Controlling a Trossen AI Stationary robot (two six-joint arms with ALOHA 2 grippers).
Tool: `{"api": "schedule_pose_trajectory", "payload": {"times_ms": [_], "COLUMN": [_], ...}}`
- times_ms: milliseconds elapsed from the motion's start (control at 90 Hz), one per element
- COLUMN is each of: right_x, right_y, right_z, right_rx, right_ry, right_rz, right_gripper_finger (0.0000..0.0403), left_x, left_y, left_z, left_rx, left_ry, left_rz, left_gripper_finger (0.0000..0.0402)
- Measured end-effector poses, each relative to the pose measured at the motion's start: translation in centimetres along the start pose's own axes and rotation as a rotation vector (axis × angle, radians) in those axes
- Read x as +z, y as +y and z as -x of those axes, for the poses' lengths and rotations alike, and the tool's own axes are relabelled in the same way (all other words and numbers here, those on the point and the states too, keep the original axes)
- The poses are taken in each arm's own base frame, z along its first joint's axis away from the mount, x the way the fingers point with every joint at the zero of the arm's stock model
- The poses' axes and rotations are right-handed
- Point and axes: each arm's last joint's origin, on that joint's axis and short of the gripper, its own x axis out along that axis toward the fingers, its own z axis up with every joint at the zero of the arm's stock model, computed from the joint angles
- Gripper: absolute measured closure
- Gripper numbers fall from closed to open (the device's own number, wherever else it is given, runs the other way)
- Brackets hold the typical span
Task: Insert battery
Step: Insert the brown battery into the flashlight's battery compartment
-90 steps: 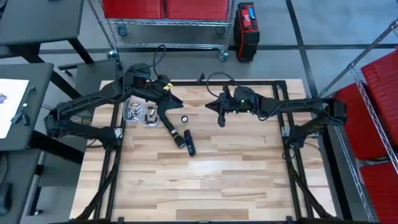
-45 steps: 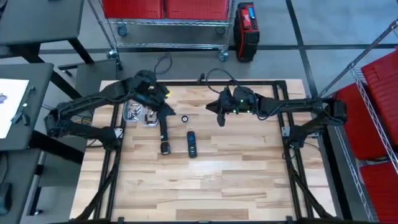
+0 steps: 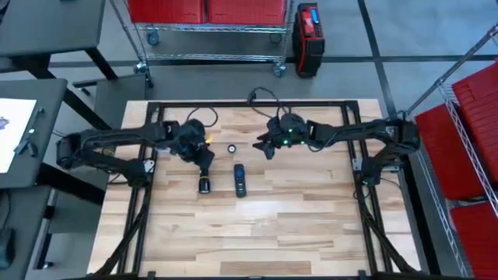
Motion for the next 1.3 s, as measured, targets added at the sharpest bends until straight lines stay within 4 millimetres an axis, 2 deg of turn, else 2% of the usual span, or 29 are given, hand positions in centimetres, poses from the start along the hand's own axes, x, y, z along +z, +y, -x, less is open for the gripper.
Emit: {"api": "schedule_pose_trajectory", "payload": {"times_ms": [222,389,578,700,833,1078,1300], "right_x": [-0.2,0.0,-0.1,-0.4,-0.7,-0.9,-1.0], "right_y": [0.5,0.1,-0.1,-0.3,-0.5,-0.6,-0.7], "right_z": [0.0,0.0,0.1,0.1,0.2,0.2,0.2], "right_rx": [0.013,0.004,-0.010,-0.025,-0.041,-0.049,-0.052], "right_ry": [0.011,0.007,0.024,0.053,0.090,0.113,0.119], "right_rz": [0.082,0.079,0.078,0.073,0.108,0.114,0.113], "right_gripper_finger": [0.0169,0.0169,0.0169,0.0169,0.0169,0.0169,0.0169], "left_x": [0.8,1.4,1.1,0.2,-0.5,0.4,1.2], "left_y": [0.1,0.7,0.5,-0.1,-0.2,0.2,0.6], "left_z": [-0.2,-0.3,-2.6,-4.4,-5.7,-6.0,-8.7], "left_rx": [0.041,0.041,0.054,0.102,0.200,0.263,0.303], "left_ry": [-0.098,-0.081,0.056,0.120,0.090,-0.050,-0.045], "left_rz": [-0.019,0.032,0.092,0.117,0.122,0.164,0.148], "left_gripper_finger": [0.0282,0.0253,0.0206,0.0195,0.0194,0.0194,0.0194]}}
